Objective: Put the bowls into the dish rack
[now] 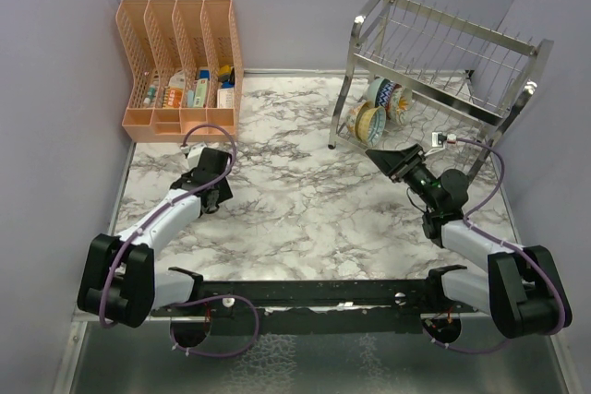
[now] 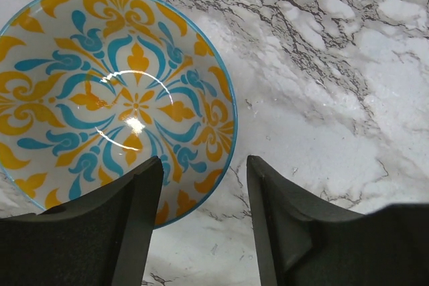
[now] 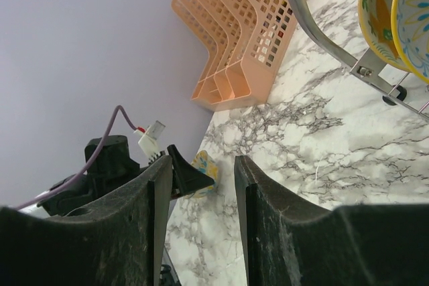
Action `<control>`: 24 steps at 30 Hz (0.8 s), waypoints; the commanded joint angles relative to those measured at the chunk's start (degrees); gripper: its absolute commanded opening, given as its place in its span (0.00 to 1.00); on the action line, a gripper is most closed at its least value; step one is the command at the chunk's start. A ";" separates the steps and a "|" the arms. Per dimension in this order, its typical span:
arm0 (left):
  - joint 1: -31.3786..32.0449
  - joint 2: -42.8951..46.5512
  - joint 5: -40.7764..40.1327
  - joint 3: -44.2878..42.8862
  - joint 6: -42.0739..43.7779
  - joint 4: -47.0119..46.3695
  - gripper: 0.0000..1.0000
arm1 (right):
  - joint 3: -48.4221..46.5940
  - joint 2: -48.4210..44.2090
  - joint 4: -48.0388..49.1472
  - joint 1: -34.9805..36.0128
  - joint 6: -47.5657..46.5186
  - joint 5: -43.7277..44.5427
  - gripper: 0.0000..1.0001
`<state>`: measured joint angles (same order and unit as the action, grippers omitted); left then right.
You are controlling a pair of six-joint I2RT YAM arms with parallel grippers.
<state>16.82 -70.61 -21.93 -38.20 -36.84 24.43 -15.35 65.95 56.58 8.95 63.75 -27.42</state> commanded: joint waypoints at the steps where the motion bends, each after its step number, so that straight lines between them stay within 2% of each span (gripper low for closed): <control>1: -0.39 -1.20 -3.20 2.31 -1.09 -6.14 0.54 | 0.52 -1.17 0.02 0.28 -1.08 -1.50 0.42; 3: -0.36 -2.00 -4.05 2.75 -1.12 -7.33 0.51 | 0.59 -1.16 0.02 0.24 -1.16 -1.37 0.42; 5: -0.38 -3.01 -4.52 2.70 -0.88 -8.12 0.42 | 0.68 -1.26 -0.05 0.28 -1.38 -1.24 0.42; 8: -0.34 -4.64 -4.33 2.44 -0.71 -8.83 0.13 | 0.76 -1.41 -0.34 0.27 -1.64 -1.04 0.42; 10: -0.30 -5.32 -3.41 2.47 -0.52 -9.46 0.01 | 0.78 -1.51 -0.69 0.28 -1.92 -0.84 0.42; 17: 1.68 -5.89 0.99 3.29 -0.51 -12.67 0.00 | 0.53 -3.67 -3.83 0.27 -3.54 0.95 0.42; 21: 11.00 -7.99 -1.49 -0.77 -1.73 -11.31 0.00 | 0.30 -5.25 -6.44 0.28 -4.15 2.59 0.42; 24: 17.26 -11.39 -2.19 -4.87 -2.44 -10.58 0.00 | -0.70 -6.92 -11.95 0.23 -5.10 4.49 0.42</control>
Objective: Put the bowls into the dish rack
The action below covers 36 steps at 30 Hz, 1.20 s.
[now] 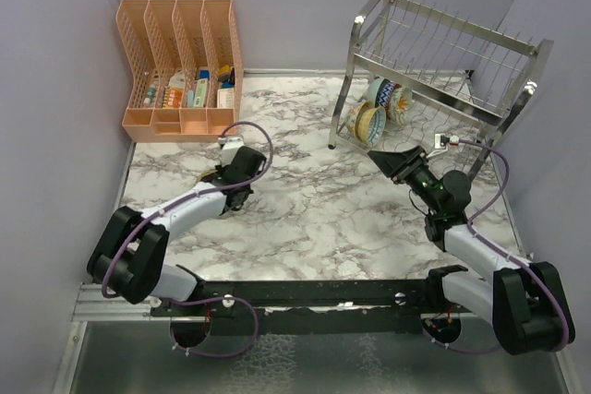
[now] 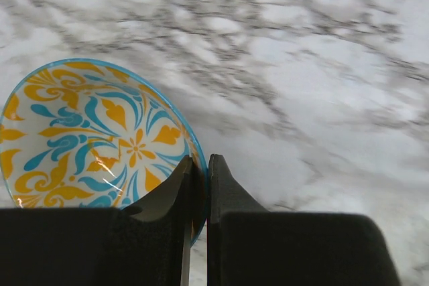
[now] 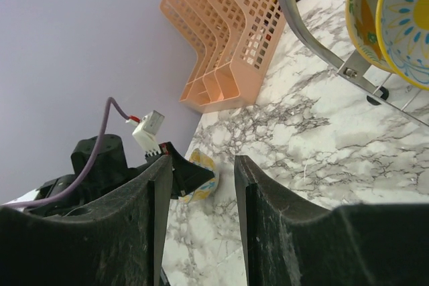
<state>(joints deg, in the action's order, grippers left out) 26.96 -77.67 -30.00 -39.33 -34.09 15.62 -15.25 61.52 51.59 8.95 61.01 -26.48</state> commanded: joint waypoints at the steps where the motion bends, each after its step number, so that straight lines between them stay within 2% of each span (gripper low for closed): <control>1: 9.23 -5.27 5.43 -4.67 -5.32 -2.26 0.00 | -1.31 -3.16 -9.24 0.27 -2.75 4.21 0.41; 9: 21.24 -16.67 7.20 -11.87 -7.56 -6.82 0.00 | -3.38 -7.11 -19.98 0.23 -6.55 8.82 0.41; 13: 24.30 -22.71 7.72 -15.27 -7.66 -7.14 0.00 | -3.97 -7.42 -21.66 0.28 -7.13 9.28 0.41; 16: 25.05 -22.72 7.77 -16.19 -7.48 -7.54 0.00 | -4.28 -7.47 -22.90 0.28 -7.63 9.89 0.42; 25: 25.16 -16.42 6.90 -18.31 -5.40 -5.07 0.41 | -4.44 -7.78 -24.07 0.27 -7.45 10.92 0.48; 32: 25.16 -13.22 6.18 -19.86 -4.93 -2.03 0.59 | -5.12 -8.42 -25.33 0.28 -9.24 11.01 0.49; 36: 24.84 -8.59 2.20 -21.71 -4.36 4.67 0.63 | -7.97 -8.61 -29.58 0.28 -14.16 10.98 0.54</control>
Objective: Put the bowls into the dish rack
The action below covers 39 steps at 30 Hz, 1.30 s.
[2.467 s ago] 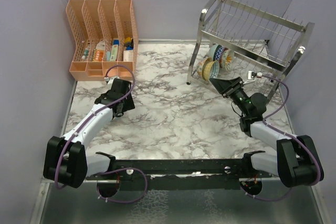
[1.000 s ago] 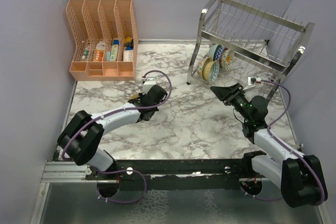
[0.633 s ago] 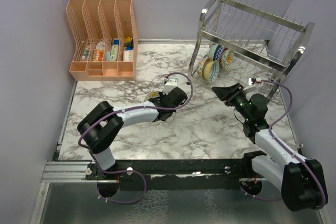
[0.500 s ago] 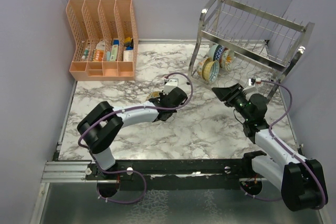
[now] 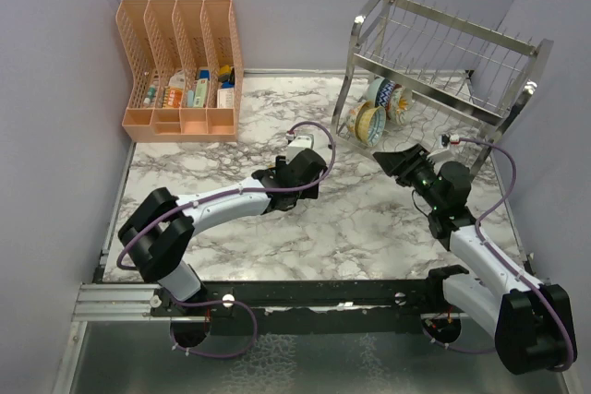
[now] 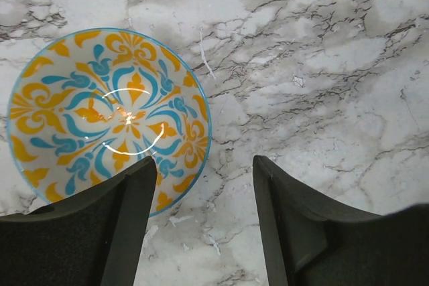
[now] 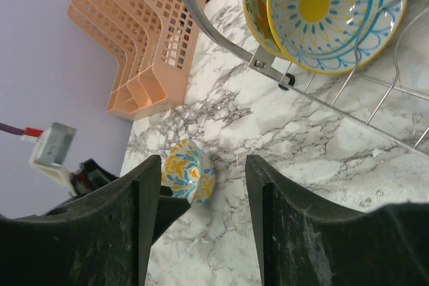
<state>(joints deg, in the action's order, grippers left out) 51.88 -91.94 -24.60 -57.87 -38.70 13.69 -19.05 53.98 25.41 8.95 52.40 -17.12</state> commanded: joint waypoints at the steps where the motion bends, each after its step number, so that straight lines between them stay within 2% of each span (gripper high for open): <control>1: -0.54 7.12 -4.12 -3.43 0.20 8.57 0.64 | -4.98 -1.13 -4.56 0.23 -7.15 1.14 0.56; 5: -4.35 14.22 -4.87 -0.26 -0.99 12.55 0.67 | -8.21 0.04 -8.23 0.28 -11.49 -1.15 0.58; 10: -13.15 26.53 -2.11 6.12 -2.14 14.64 0.69 | -13.30 6.37 -10.64 1.13 -17.56 -7.64 0.60; 13: -18.80 34.82 -1.11 6.69 -1.15 17.68 0.71 | -16.45 9.42 -11.95 5.87 -20.55 -7.67 0.60; 16: -21.70 40.69 -2.38 4.68 0.42 22.06 0.75 | -19.68 11.13 -14.02 13.52 -23.64 -1.84 0.61; 21: -22.26 46.41 -5.36 0.94 3.02 27.49 0.83 | -24.11 15.87 -15.65 24.51 -26.32 5.56 0.64; 26: -22.26 50.99 -5.98 3.01 3.68 28.77 0.85 | -29.28 24.13 -17.26 34.18 -29.64 9.69 0.66; 30: -22.26 52.92 -5.38 4.81 3.47 29.08 0.85 | -37.13 32.45 -22.42 40.94 -34.69 13.16 0.67; 34: -22.21 53.36 -5.36 5.30 3.45 29.92 0.86 | -42.63 37.95 -24.88 44.25 -38.28 13.61 0.72; 39: -22.25 54.18 -5.37 6.11 3.55 30.03 0.87 | -47.34 43.26 -28.59 46.45 -41.38 15.34 0.73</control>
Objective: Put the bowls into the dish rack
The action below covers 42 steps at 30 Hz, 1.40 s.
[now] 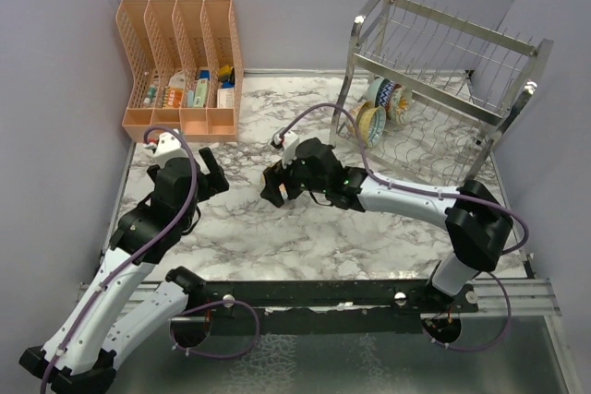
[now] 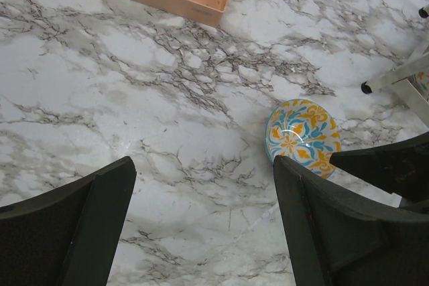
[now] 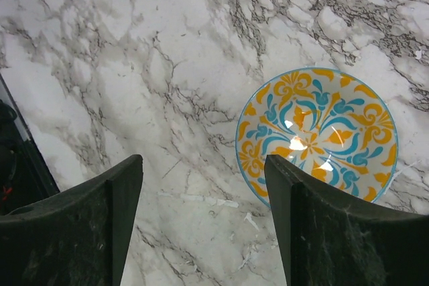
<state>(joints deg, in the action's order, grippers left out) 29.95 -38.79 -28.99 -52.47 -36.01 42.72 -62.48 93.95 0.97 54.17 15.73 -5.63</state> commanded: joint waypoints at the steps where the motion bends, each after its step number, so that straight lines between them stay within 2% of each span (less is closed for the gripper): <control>1: -0.33 1.24 -0.97 0.92 0.85 0.91 0.87 | -4.77 4.34 -5.29 1.63 -5.36 4.43 0.74; 10: -0.33 2.55 -1.25 2.06 1.23 0.78 0.87 | -10.01 12.41 -7.41 3.99 -7.13 8.20 0.73; 20: -0.29 4.54 -3.88 1.31 1.21 2.56 0.87 | -11.48 16.58 -7.52 4.74 -9.33 10.64 0.60; 30: -0.34 4.69 -4.21 1.98 1.79 2.33 0.87 | -12.98 19.58 -7.84 5.26 -10.10 14.19 0.56; 37: -0.34 4.98 -4.45 3.06 2.17 1.60 0.87 | -14.68 21.44 -9.79 5.55 -9.75 17.70 0.35; 42: -0.34 5.16 -4.58 4.01 2.21 1.33 0.87 | -12.97 19.41 -8.37 5.77 -8.10 19.42 0.05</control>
<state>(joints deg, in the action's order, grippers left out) 29.95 -34.28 -31.81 -49.30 -34.74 45.08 -75.68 114.43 -7.64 59.31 5.93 10.66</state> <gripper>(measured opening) 0.871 0.152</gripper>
